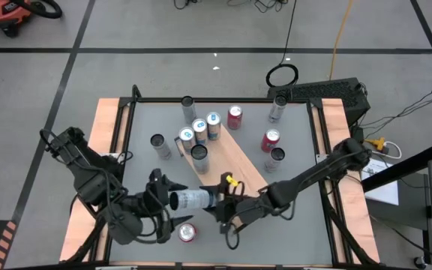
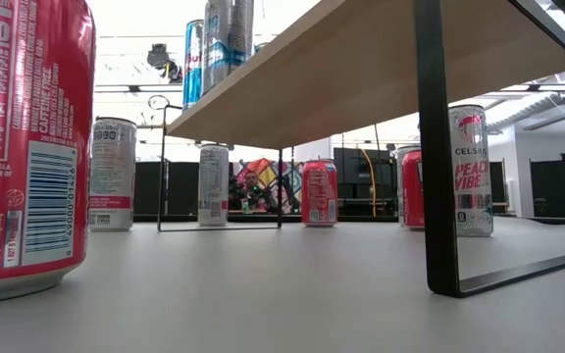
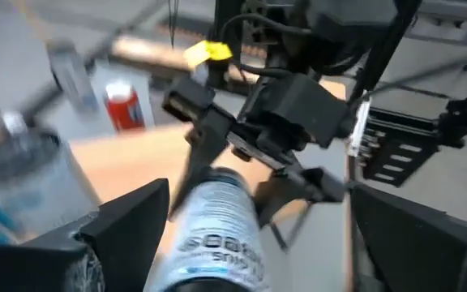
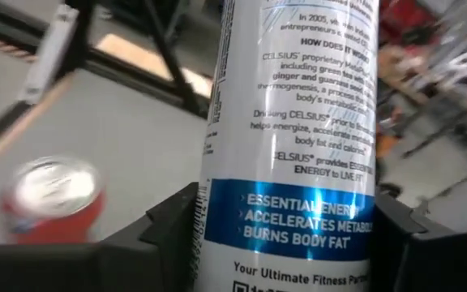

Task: Place canned beverage on shelf
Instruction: Put the left white soda can on the shelf aligned with the other white soda can

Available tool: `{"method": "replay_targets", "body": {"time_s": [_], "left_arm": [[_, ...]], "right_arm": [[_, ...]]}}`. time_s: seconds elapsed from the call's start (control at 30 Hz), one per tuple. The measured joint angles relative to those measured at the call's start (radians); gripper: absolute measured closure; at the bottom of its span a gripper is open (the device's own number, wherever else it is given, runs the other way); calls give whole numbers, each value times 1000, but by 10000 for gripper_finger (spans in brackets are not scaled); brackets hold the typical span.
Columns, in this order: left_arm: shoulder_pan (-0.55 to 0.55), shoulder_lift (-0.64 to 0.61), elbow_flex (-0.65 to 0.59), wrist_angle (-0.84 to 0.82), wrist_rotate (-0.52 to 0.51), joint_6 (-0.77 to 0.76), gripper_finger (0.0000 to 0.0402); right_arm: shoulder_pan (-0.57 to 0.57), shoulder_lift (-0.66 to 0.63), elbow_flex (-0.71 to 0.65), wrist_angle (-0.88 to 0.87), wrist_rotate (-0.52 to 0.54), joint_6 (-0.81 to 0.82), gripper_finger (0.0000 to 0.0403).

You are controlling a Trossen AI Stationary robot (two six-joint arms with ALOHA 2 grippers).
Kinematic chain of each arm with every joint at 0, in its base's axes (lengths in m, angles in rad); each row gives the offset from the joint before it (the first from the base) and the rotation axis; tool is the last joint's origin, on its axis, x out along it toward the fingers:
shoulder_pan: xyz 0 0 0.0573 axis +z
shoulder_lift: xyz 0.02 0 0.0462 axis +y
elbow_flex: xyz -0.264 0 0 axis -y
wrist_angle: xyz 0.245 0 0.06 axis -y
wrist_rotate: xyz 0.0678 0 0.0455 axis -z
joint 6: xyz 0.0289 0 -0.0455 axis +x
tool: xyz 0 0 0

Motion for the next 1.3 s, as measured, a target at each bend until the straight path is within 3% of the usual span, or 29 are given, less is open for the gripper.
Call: {"method": "replay_targets", "body": {"time_s": [0.17, 0.33, 0.57, 0.73, 0.97, 1.13, 1.3], "left_arm": [[-28, 0, 0, 72, -91, 223, 13], [-64, 0, 0, 92, -183, 328, 13], [-89, -1, -42, 78, -340, 326, 13], [-78, 0, -137, 113, -401, 270, 13], [-46, 8, -259, 442, -374, 373, 13], [-4, 8, -318, 708, -209, 545, 13], [62, 42, -334, 916, -52, 724, 13]], "right_arm": [[0, -123, -37, -182, -141, 111, 186], [-4, -269, -178, -144, -258, 190, 187], [-25, -407, -466, 263, -406, 219, 187], [-53, -425, -580, 541, -545, 186, 187], [-108, -415, -589, 719, -812, 167, 187], [-132, -414, -589, 787, -949, 166, 187], [-139, -414, -588, 808, -981, 154, 184]]}}
